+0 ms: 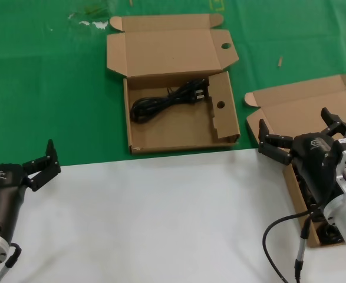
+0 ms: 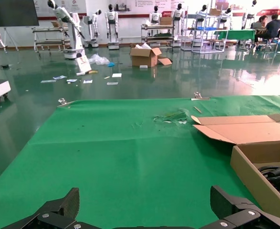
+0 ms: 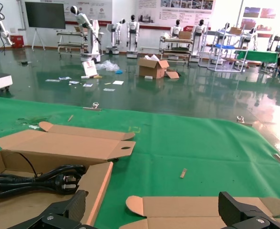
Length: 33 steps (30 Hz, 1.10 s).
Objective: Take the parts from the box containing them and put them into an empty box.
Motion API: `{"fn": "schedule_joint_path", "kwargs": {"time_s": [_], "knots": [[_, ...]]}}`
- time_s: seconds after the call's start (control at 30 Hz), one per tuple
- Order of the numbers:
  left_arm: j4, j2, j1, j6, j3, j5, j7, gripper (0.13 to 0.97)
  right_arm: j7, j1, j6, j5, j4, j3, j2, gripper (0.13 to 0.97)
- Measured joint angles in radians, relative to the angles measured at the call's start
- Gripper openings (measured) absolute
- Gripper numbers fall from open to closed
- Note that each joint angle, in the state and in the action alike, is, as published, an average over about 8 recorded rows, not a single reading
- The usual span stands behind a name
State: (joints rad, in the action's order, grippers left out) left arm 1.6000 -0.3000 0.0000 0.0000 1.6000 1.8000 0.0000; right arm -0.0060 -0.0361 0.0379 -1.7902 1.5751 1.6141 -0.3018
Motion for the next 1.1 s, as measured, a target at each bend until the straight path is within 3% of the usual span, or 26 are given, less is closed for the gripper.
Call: {"fn": "schedule_joint_path", "kwargs": {"time_s": [1.1], "knots": [[0.0,0.0,0.0,0.0,0.0,0.0,0.0,0.966,0.0,0.0,0.0,0.0,0.0,0.0,0.0,0.966]]}}
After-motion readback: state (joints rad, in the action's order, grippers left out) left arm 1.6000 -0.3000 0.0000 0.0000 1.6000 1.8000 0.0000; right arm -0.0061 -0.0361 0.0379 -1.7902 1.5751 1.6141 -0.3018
